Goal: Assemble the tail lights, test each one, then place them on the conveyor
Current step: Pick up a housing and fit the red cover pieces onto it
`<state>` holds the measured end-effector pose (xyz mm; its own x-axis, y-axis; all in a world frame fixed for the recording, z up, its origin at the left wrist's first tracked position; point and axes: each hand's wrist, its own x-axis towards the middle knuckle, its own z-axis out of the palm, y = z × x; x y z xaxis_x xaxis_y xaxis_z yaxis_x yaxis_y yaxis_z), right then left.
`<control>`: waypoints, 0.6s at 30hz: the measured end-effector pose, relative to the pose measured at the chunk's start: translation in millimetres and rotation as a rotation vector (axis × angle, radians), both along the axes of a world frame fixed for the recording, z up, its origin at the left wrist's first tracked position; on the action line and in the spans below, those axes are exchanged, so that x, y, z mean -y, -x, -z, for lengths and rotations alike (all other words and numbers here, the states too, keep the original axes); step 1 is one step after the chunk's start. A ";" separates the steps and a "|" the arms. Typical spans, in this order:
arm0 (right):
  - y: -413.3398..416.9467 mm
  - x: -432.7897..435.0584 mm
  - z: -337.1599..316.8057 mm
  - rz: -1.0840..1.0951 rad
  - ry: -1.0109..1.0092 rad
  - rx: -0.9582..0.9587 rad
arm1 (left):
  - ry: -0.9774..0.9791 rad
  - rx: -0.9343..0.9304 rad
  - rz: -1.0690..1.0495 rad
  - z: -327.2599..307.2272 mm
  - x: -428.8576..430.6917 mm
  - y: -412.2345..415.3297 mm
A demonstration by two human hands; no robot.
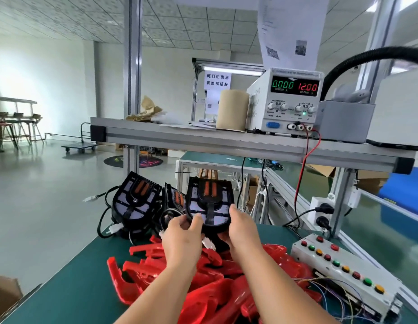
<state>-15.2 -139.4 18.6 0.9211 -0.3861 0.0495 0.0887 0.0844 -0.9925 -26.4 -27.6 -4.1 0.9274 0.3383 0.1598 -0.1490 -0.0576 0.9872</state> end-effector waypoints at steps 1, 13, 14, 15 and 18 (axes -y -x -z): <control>7.8 3.7 -1.9 0.021 0.055 0.022 | 0.139 -0.004 0.071 2.2 3.2 5.8; 153.2 50.1 44.4 -0.032 0.101 0.052 | 0.783 -0.458 0.743 2.8 -0.7 48.2; 166.5 53.0 51.0 -0.055 0.100 0.045 | 0.765 -0.465 0.765 1.8 -1.1 49.2; 178.7 55.8 57.5 -0.090 0.114 0.056 | 0.748 -0.469 0.778 1.5 -1.3 49.8; 204.3 69.6 78.2 -0.064 0.158 0.028 | 0.745 -0.456 0.773 3.5 -5.0 47.9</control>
